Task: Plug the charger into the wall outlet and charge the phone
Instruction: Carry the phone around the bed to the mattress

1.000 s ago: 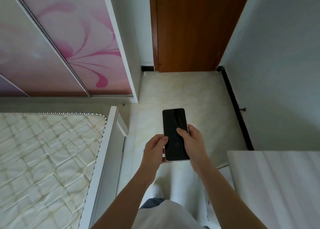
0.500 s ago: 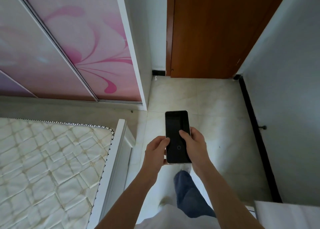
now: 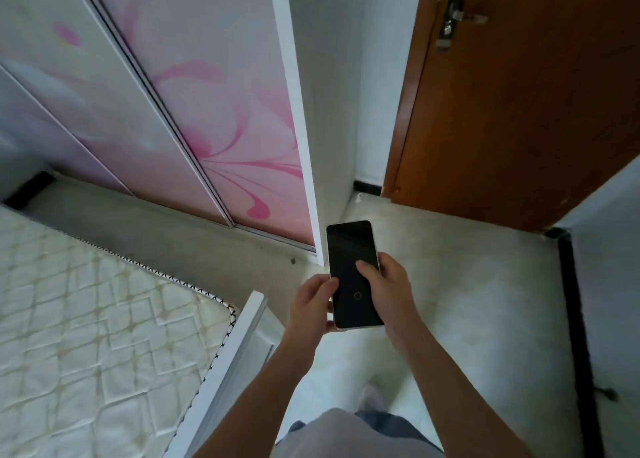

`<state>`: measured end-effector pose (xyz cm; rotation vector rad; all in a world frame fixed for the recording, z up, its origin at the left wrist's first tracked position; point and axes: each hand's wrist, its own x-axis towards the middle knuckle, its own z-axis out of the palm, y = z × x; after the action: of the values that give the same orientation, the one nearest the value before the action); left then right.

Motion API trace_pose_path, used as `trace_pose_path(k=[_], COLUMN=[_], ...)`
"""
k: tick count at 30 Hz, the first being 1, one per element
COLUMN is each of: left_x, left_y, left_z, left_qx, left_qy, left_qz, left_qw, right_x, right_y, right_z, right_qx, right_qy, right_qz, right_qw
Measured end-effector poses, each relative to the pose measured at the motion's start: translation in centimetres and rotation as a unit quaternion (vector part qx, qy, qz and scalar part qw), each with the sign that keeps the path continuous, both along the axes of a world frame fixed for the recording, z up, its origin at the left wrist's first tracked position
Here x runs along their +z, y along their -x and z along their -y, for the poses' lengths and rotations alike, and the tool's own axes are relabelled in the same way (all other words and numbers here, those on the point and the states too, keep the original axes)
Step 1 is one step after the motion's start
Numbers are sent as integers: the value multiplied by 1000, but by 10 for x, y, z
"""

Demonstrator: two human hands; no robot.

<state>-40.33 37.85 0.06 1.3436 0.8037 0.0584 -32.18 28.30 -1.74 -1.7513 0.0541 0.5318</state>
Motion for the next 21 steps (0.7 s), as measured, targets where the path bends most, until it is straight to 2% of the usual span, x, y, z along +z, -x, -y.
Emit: trace_pose_path(k=[4,11,16,21], left_x=[4,2,-2,-5], left_y=[-37,-63,-81,-106], left_z=[-11,-47,-91,-156], left_qx=[50,131,187,247], left_qy=[5,18,10,22], left_qz=[-7,-19,-29,7], left_qw=[999,991,982,969], right_x=[0,-8,-11,-8], right_y=[-47,-87,-114,-147], right_z=[-21,-67,-125,-205], right_qx=[56,155,213,261], right_qy=[21,2,3,2], right_qz=[10,-7,-4,10], right_qw=[998,988,977,965])
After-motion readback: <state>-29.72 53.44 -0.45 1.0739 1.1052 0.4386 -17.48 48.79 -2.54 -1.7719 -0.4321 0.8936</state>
